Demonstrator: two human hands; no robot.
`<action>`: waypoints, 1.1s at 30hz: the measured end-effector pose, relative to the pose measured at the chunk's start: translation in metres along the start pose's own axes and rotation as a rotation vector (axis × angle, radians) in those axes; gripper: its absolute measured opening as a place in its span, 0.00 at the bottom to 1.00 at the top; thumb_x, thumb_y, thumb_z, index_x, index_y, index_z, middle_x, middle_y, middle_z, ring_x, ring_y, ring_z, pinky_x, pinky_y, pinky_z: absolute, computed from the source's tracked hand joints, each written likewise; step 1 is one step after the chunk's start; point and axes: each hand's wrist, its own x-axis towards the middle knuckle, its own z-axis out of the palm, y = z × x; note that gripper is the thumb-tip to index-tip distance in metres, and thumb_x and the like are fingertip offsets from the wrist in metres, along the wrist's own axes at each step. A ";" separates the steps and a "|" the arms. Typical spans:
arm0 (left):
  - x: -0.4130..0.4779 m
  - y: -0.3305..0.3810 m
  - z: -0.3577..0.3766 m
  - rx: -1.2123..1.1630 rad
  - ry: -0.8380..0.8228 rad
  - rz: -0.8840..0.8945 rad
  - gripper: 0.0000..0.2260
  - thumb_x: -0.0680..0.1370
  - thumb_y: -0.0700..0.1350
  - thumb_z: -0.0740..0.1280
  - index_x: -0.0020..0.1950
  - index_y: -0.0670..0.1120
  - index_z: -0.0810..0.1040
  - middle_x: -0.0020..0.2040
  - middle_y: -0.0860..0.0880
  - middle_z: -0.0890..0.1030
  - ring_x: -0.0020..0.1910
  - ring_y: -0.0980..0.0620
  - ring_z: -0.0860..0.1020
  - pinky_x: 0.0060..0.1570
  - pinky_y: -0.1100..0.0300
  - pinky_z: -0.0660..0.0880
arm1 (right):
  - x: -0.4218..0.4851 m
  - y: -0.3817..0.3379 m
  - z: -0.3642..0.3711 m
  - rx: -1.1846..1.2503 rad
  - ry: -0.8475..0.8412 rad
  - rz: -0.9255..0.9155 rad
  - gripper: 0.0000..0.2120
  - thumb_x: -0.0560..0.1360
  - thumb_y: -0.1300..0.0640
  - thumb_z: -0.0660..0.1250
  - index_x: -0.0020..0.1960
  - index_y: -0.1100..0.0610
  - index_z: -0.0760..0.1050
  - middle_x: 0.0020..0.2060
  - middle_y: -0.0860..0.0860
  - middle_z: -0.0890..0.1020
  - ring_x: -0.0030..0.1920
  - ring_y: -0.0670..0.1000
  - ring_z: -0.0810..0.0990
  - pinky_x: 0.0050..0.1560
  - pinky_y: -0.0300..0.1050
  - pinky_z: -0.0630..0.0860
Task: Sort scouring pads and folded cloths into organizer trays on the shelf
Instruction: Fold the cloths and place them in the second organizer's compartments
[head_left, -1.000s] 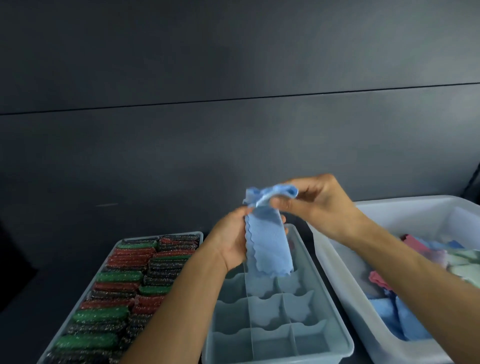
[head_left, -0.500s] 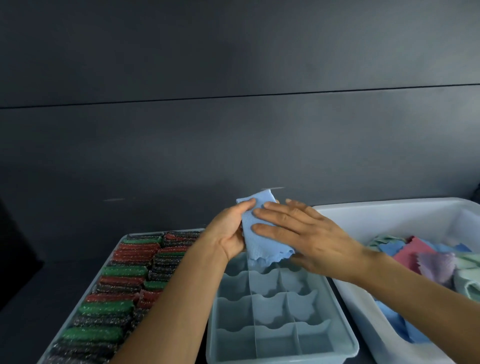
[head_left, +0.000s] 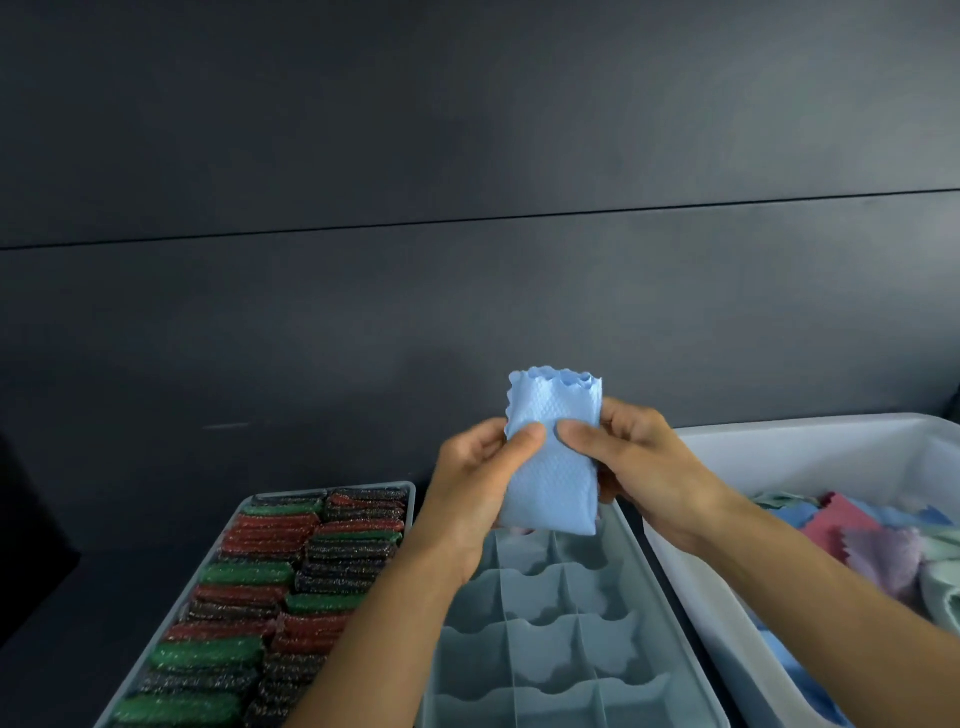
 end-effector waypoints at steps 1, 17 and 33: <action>0.000 0.000 0.000 -0.034 0.053 0.011 0.08 0.78 0.48 0.70 0.51 0.44 0.80 0.44 0.45 0.84 0.41 0.47 0.83 0.28 0.56 0.77 | -0.001 -0.001 0.000 0.003 -0.003 -0.017 0.13 0.75 0.51 0.66 0.54 0.59 0.77 0.43 0.73 0.76 0.36 0.66 0.70 0.32 0.62 0.64; 0.000 -0.001 -0.021 -0.018 -0.192 -0.119 0.12 0.78 0.49 0.69 0.56 0.43 0.82 0.53 0.37 0.83 0.49 0.36 0.82 0.31 0.60 0.78 | -0.008 -0.002 0.005 -0.251 0.064 -0.230 0.25 0.73 0.78 0.53 0.40 0.56 0.83 0.35 0.47 0.78 0.29 0.56 0.75 0.27 0.62 0.67; 0.012 -0.024 -0.073 -0.049 -0.130 0.014 0.14 0.75 0.28 0.66 0.45 0.45 0.85 0.45 0.45 0.84 0.46 0.47 0.83 0.44 0.52 0.83 | 0.021 0.032 0.037 0.396 -0.167 0.223 0.14 0.70 0.68 0.65 0.45 0.54 0.84 0.33 0.57 0.78 0.24 0.50 0.72 0.27 0.40 0.72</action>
